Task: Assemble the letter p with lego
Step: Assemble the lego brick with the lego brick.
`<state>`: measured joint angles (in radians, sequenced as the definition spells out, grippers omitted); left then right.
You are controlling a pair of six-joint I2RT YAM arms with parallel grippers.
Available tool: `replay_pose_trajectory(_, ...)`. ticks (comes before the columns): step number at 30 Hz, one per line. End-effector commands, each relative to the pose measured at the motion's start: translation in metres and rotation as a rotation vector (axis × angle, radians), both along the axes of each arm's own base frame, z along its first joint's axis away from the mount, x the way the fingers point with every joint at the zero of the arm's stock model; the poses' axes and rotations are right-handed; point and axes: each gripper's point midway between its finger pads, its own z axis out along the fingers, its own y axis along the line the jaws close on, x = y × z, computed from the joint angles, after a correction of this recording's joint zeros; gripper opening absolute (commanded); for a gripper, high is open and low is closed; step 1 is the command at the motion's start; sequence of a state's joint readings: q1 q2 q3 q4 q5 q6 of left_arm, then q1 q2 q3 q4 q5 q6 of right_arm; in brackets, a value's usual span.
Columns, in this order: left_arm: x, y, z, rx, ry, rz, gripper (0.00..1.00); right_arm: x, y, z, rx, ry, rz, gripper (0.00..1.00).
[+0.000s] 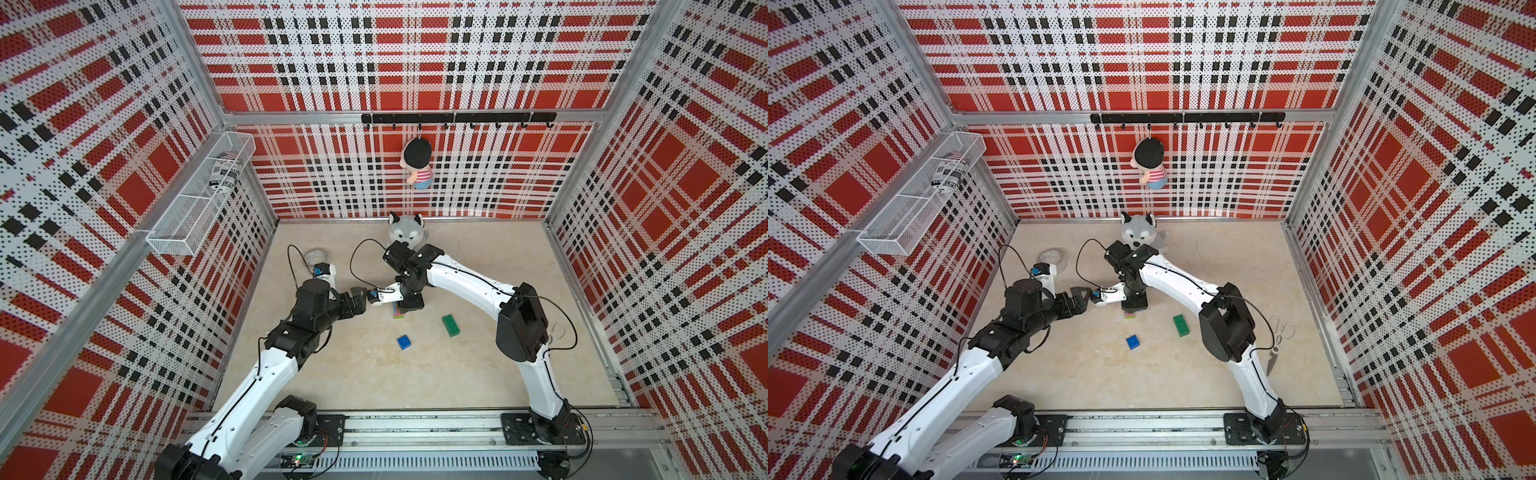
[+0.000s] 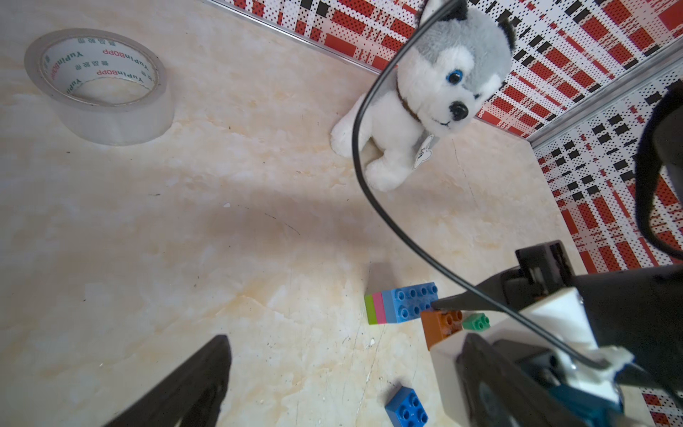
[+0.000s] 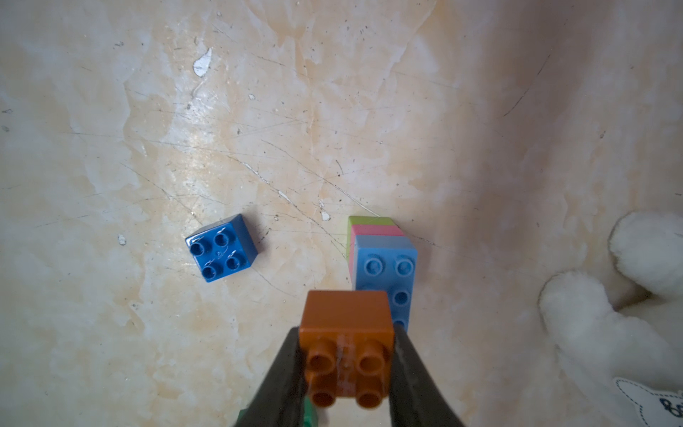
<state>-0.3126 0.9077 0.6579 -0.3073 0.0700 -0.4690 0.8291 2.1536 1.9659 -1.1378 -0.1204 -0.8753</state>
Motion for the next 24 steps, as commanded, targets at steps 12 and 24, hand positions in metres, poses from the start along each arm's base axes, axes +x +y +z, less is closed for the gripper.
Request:
replay_pose_trajectory(12,0.002,0.002,0.011,-0.007,-0.032,0.005,0.98,0.008,0.01,-0.015,0.003,0.014,0.012,0.23)
replay_pose_trajectory(24,0.003,0.001,0.011,-0.005,-0.031,0.003,0.99,0.018,0.011,-0.014,0.009,-0.013,-0.002,0.23)
